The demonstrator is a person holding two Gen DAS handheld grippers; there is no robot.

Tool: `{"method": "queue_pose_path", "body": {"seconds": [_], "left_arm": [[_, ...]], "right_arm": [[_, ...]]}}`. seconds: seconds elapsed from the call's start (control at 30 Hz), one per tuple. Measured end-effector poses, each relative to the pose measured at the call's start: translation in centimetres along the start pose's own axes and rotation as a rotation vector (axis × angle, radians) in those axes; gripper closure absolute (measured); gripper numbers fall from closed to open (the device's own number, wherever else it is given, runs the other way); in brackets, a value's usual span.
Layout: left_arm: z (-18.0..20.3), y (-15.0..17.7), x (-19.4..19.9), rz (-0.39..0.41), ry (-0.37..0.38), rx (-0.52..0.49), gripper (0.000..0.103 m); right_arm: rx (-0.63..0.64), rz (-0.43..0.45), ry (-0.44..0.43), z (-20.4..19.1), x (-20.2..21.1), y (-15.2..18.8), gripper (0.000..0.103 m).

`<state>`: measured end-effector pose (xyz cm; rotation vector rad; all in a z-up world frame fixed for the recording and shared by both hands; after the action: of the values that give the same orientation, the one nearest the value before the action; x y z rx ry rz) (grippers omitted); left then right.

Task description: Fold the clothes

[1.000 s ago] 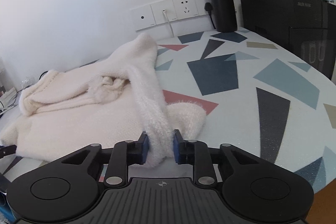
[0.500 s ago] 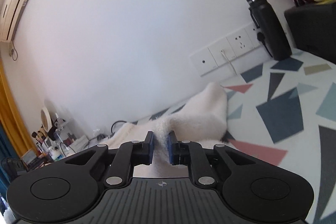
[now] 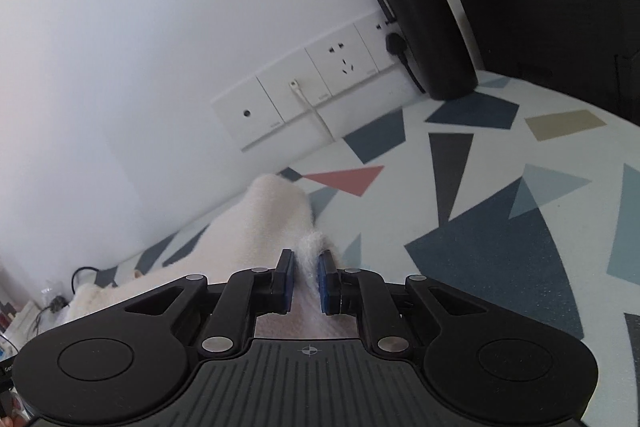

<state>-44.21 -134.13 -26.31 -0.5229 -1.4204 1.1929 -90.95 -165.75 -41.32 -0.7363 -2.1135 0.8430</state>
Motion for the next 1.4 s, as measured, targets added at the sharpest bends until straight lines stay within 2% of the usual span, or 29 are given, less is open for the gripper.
{"method": "queue_pose_path", "body": {"seconds": [0.07,0.17,0.2,0.23,0.27,0.3,0.37,0.43,0.5,0.53,0.63,0.73,0.9,1.0,1.1,1.17,1.23,1.3,1.33,1.37,1.4], "left_arm": [[-0.1,0.3,-1.0,-0.026,0.005,-0.008,0.093],[0.2,0.3,-1.3,-0.051,0.029,-0.044,0.086],[0.5,0.2,-1.1,-0.06,0.053,-0.068,0.077],[0.7,0.2,-0.9,-0.068,0.078,-0.09,0.062],[0.8,0.0,-0.4,-0.066,0.108,-0.1,0.052],[0.5,-0.2,0.2,-0.057,0.123,-0.085,0.035],[0.1,-0.7,1.5,-0.041,0.154,-0.054,0.025],[-0.8,-0.9,2.9,-0.05,0.168,0.02,0.025],[-1.5,-0.6,4.8,-0.041,0.172,0.109,0.023],[-1.7,-0.2,5.8,-0.027,0.169,0.142,0.022],[-2.7,1.1,8.4,0.012,0.111,0.214,0.018],[-4.1,2.1,9.4,0.038,0.063,0.29,0.015],[-6.0,2.8,7.8,0.034,0.078,0.385,0.015],[-6.1,2.4,6.9,0.076,0.114,0.409,0.015],[-5.7,2.5,6.0,0.092,0.103,0.415,0.017],[-5.2,2.7,5.8,0.088,0.101,0.401,0.028],[-4.4,3.0,6.0,0.085,0.084,0.349,0.06],[-3.7,3.1,6.7,0.091,0.059,0.282,0.074],[-3.2,3.2,7.2,0.098,0.046,0.245,0.083],[-2.8,3.2,7.8,0.108,0.048,0.217,0.083],[-2.3,3.2,8.4,0.118,0.049,0.189,0.086]], "right_arm": [[-0.011,-0.025,0.022,0.8,-1.2,0.6,0.092],[-0.04,-0.046,0.033,1.8,-2.1,1.4,0.088],[-0.055,-0.049,0.034,2.0,-2.1,1.5,0.085],[-0.071,-0.047,0.04,2.3,-2.0,1.5,0.073],[-0.084,-0.04,0.045,2.6,-1.8,1.5,0.067],[-0.096,-0.032,0.044,2.8,-1.6,1.5,0.066],[-0.126,-0.023,0.025,2.9,-1.0,1.5,0.064],[-0.158,-0.019,0.009,2.9,-0.2,1.5,0.062],[-0.177,-0.015,-0.025,2.1,0.8,1.5,0.051],[-0.18,-0.005,-0.045,1.6,1.6,1.4,0.042],[-0.155,0.056,-0.092,-0.1,4.2,1.1,0.036],[-0.149,0.095,-0.134,-1.2,6.4,1.2,0.023],[-0.186,0.084,-0.176,-1.8,8.2,2.8,0.018],[-0.195,0.085,-0.135,-1.1,7.8,3.2,0.018],[-0.256,0.102,-0.06,0.9,6.8,2.9,0.018],[-0.278,0.107,-0.009,2.2,6.1,2.8,0.02],[-0.276,0.112,0.024,2.9,5.7,2.6,0.02],[-0.243,0.108,0.029,3.2,5.3,2.6,0.022],[-0.233,0.089,0.028,3.1,5.2,2.7,0.031],[-0.227,0.061,0.014,2.8,5.1,3.1,0.047],[-0.221,0.032,-0.001,2.4,5.1,3.5,0.054]]}}
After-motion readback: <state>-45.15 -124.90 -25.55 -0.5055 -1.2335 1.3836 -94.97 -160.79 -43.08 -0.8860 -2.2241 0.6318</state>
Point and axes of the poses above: each gripper's, at about its wrist camera, not at the fingertips, and x roughly against the way its jaws point, z to its right, y to its underside, the point moved 10 cm from there along -x, roughly the way its jaws point, and after that the axes turned 3 degrees about z, right-handed, at the moved point
